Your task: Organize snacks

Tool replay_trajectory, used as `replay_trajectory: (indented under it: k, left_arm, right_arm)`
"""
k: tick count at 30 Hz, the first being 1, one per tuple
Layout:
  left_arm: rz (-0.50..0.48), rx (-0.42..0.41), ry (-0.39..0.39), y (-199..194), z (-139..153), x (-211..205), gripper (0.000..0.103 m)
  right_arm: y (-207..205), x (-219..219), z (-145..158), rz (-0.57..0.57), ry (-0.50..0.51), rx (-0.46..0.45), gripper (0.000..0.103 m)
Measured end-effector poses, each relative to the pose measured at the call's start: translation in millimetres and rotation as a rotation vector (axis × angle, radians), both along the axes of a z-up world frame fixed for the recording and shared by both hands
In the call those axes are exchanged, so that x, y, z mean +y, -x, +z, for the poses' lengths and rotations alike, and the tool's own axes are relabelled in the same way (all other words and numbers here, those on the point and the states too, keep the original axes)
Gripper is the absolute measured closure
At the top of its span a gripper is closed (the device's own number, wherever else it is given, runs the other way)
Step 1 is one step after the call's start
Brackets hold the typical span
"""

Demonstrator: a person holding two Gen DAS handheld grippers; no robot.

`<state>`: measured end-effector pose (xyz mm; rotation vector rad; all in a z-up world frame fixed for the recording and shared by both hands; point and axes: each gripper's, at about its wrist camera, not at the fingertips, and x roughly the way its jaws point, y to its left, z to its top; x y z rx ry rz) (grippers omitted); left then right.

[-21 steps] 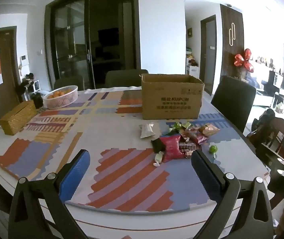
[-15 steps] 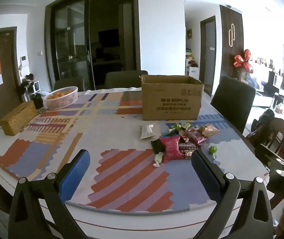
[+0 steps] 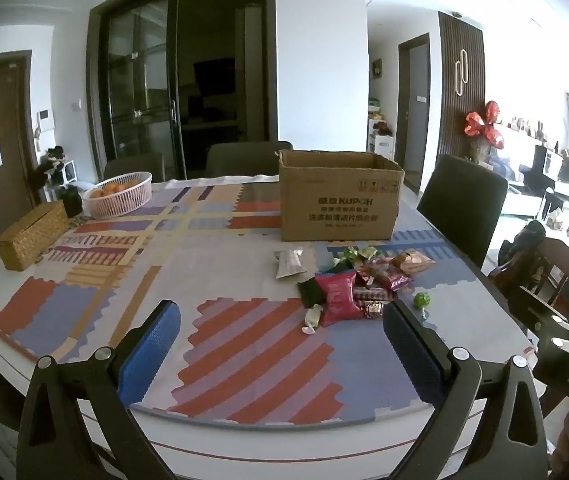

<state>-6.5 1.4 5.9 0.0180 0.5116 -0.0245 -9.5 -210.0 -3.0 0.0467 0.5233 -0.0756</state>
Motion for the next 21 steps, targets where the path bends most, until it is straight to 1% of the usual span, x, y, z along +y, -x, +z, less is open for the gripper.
replay_trajectory:
  k: [21]
  left_arm:
    - [0.0, 0.002, 0.0, -1.2, -2.1, -0.2, 0.0]
  right_arm:
    - [-1.9, 0.6, 0.0, 0.002, 0.0, -0.001, 0.0]
